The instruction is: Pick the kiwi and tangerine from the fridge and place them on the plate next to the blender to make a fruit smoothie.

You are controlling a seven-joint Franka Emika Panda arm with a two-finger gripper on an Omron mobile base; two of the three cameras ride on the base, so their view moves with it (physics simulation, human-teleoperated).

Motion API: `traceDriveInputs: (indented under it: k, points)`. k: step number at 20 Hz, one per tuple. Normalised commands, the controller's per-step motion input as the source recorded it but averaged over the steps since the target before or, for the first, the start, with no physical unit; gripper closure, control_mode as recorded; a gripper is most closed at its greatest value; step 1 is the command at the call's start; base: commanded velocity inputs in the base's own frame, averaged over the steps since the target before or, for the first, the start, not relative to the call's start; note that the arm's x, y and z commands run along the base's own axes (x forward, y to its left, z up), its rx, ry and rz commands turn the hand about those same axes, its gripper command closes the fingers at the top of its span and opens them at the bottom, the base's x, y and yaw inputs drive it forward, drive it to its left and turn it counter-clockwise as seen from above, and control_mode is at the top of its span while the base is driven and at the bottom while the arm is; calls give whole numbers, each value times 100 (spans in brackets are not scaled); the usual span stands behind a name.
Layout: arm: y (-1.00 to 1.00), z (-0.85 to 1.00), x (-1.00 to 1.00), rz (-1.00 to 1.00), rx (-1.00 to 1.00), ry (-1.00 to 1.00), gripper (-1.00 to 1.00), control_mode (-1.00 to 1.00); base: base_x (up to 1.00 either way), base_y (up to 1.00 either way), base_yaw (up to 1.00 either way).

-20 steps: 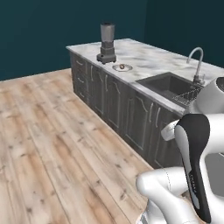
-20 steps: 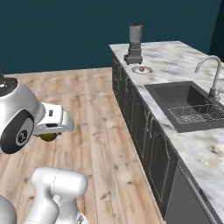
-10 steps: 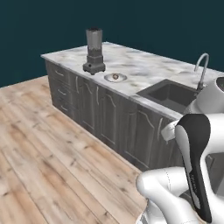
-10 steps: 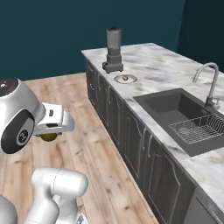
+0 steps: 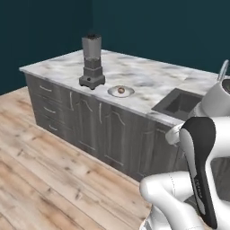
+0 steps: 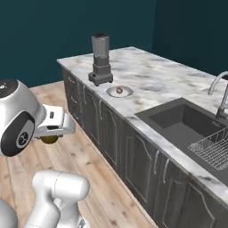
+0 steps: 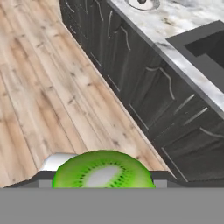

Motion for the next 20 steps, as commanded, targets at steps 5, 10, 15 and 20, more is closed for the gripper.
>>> traceDriveInputs:
  k: [5,10,15,20]
  points:
    - [0,0,0,0,0,0,100,100,100,73,-31]
    - [0,0,0,0,0,0,100,100,100,46,-31]
    - [0,0,0,0,0,0,100,100,100,33,-40]
    - [0,0,0,0,0,0,100,100,100,28,-41]
